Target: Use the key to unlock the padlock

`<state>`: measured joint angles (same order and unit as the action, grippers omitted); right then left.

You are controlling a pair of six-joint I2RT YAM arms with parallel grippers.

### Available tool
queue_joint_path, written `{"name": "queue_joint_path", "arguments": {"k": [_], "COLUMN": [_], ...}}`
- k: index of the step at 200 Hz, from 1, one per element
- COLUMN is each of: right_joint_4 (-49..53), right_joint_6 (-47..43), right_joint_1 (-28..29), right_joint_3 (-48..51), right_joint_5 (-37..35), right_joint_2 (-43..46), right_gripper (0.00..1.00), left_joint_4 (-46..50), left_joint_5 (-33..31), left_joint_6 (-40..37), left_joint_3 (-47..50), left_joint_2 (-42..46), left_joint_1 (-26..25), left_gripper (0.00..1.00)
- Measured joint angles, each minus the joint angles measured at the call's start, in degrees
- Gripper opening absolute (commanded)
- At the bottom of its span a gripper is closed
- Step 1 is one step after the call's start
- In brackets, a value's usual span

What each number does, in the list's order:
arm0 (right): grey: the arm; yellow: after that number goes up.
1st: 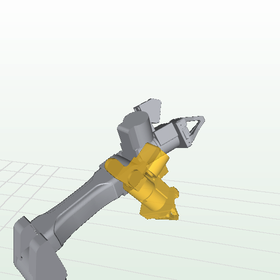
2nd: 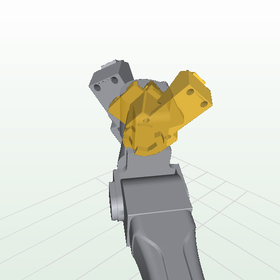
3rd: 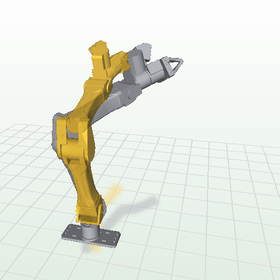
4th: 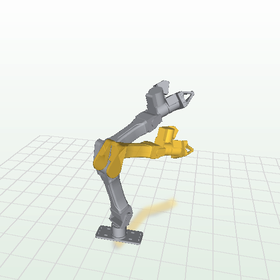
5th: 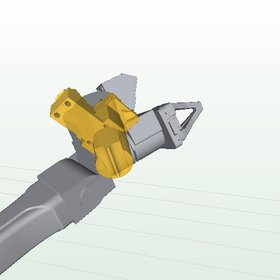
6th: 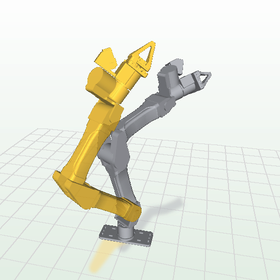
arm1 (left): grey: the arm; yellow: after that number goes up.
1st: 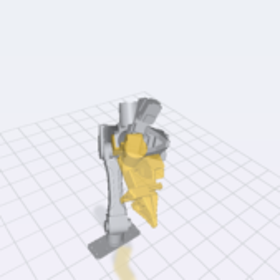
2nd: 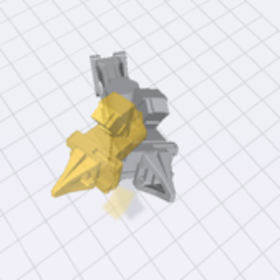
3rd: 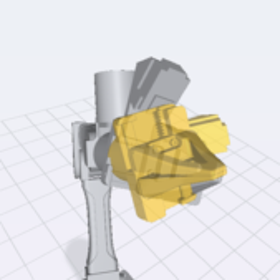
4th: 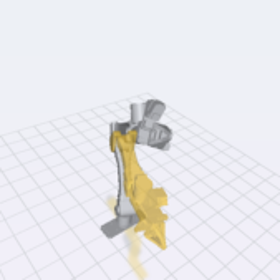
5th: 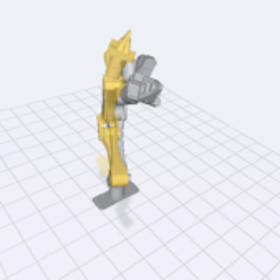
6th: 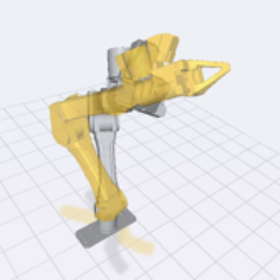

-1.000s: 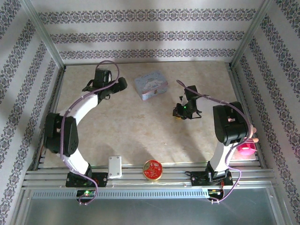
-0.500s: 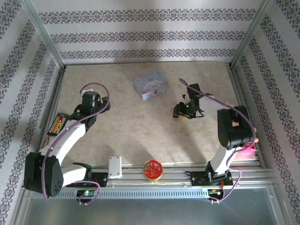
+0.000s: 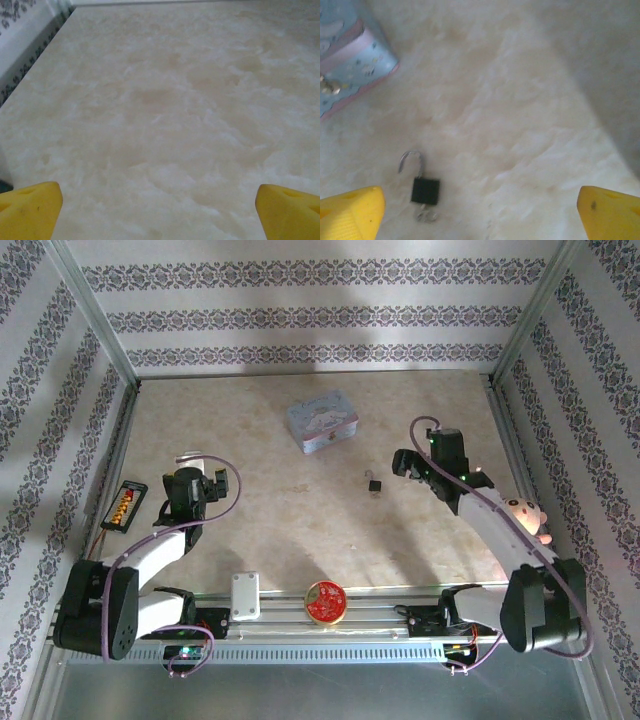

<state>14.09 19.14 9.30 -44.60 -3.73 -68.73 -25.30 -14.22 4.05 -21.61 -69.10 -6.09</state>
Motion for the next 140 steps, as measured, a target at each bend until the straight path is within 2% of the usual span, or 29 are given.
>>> {"name": "queue_joint_path", "arguments": {"k": [30,67,106,140], "right_joint_4": [-11.6,-26.8,-40.6,-49.9], "right_joint_6": [-5.7,-10.9,-14.1,-17.1], "right_joint_1": [-0.2,-0.2,-0.2,-0.5], "right_joint_3": [7.8,17.7,22.3,23.3], "right_joint_5": [-6.4,-12.1,-13.6,-13.2], "right_joint_2": [3.5,3.6,0.5,-4.0], "right_gripper": [0.98,0.98,0.98,0.98], "left_joint_4": [-10.8,-17.2,-24.7,-25.0], "left_joint_5": [4.6,9.8,15.4,18.8], "left_joint_6": [-2.4,-3.0,-3.7,-3.8], "left_joint_3": [0.8,0.6,0.6,0.3], "left_joint_2": [-5.8,-12.5,-21.3,-22.1], "left_joint_1": [2.5,4.6,5.7,6.7], "left_gripper": [0.99,0.99,0.99,0.99]}}
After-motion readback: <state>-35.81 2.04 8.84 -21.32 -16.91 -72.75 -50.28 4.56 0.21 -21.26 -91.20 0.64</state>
